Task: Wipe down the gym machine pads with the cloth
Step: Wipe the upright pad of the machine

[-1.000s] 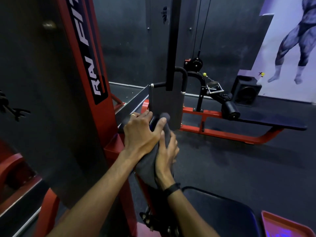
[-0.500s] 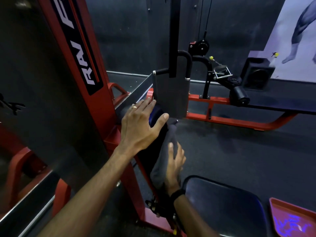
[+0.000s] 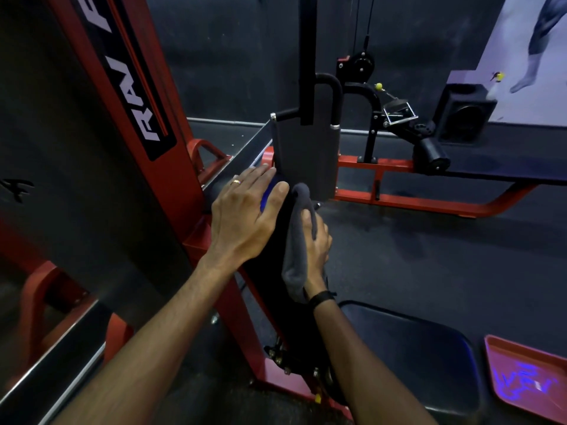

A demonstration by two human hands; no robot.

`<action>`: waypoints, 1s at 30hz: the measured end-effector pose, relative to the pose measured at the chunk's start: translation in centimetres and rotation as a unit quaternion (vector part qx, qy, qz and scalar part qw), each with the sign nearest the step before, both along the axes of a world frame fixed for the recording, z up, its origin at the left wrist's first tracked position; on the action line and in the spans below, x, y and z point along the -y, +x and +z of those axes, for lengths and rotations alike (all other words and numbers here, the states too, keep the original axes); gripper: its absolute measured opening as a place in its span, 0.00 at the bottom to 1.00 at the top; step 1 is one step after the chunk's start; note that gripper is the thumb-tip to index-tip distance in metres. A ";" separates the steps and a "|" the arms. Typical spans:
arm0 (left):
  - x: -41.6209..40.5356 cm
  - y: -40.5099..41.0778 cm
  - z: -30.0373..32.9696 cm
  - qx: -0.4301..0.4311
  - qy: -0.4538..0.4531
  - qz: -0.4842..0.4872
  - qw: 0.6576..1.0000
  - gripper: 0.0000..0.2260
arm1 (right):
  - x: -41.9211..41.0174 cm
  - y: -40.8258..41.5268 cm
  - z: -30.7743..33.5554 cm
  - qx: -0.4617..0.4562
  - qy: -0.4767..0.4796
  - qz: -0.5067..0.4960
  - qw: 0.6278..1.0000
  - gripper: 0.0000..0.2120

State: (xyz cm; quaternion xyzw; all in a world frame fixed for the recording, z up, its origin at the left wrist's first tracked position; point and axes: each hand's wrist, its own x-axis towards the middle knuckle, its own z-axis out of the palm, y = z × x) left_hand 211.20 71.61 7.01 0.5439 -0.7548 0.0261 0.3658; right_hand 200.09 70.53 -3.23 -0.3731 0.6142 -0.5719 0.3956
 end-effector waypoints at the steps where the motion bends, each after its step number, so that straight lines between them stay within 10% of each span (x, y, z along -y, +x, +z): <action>1: 0.0 0.0 0.0 0.000 -0.002 0.000 1.000 0.30 | -0.4 -0.1 -1.0 0.003 0.014 0.001 1.000 0.30; 7: -0.2 -0.4 -0.5 0.037 -0.055 0.021 0.998 0.28 | -4.3 0.5 -5.0 0.008 0.065 -0.046 0.997 0.46; 18: -0.7 -0.4 -1.3 0.135 -0.143 0.025 0.980 0.25 | 0.5 0.1 -0.8 -0.002 0.032 -0.022 0.999 0.29; 30: -0.5 -0.3 -2.0 0.171 -0.200 -0.007 0.965 0.21 | -5.2 -0.6 -11.0 -0.031 0.118 -0.084 0.989 0.46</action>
